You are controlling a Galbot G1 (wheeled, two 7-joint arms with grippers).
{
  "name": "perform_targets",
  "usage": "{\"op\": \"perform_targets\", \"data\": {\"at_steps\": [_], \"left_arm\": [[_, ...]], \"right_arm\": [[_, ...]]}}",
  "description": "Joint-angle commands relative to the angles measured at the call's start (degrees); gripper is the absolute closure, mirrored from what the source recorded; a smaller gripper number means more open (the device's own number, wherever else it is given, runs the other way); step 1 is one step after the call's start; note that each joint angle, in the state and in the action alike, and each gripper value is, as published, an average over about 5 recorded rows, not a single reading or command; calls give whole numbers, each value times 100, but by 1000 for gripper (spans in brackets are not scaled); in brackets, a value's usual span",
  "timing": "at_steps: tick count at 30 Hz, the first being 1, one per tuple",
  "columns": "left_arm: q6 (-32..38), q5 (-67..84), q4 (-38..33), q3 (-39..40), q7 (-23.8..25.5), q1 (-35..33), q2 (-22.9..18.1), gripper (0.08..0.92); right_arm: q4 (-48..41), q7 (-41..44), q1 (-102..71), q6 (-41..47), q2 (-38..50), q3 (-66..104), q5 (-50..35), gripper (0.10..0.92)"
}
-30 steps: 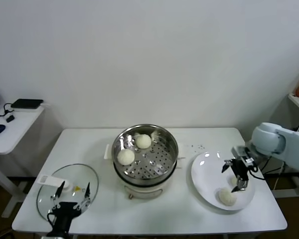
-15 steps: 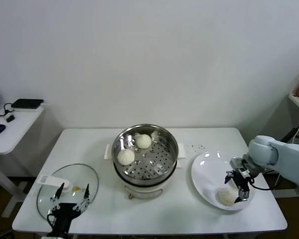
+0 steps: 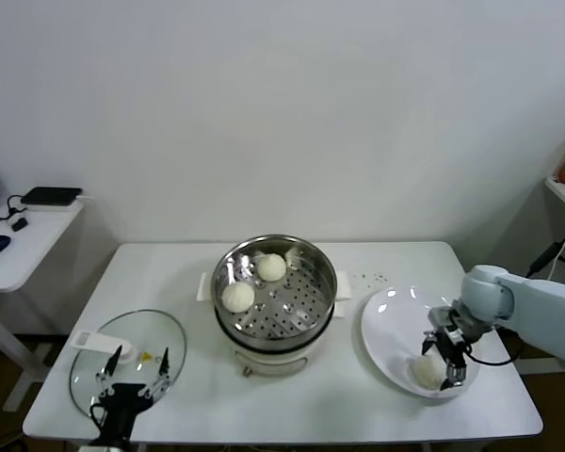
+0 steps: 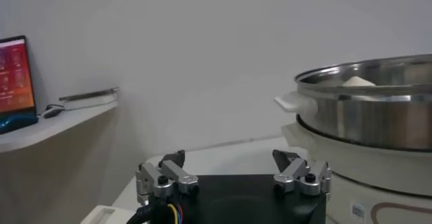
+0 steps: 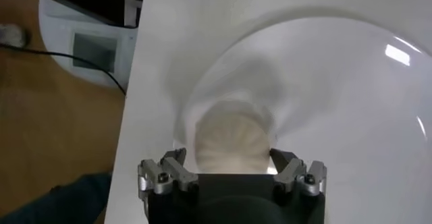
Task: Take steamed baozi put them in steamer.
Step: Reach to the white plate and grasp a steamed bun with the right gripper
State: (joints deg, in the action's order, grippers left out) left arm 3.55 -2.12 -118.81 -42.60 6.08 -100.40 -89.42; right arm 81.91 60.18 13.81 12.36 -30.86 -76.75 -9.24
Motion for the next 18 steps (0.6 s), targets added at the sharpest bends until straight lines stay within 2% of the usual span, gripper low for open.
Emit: {"op": "perform_targets", "data": {"at_steps": [1, 13, 18], "left_arm": [[5, 3, 16, -2, -2, 2, 0, 177], [4, 2, 8, 5, -4, -7, -6, 177], [3, 1, 0, 5, -6, -19, -8, 177]], "right_arm": [[-76, -9, -136, -6, -55, 82, 52, 203], [-104, -8, -224, -8, -86, 191, 80, 203], [-95, -12, -230, -7, -79, 227, 70, 248]]}}
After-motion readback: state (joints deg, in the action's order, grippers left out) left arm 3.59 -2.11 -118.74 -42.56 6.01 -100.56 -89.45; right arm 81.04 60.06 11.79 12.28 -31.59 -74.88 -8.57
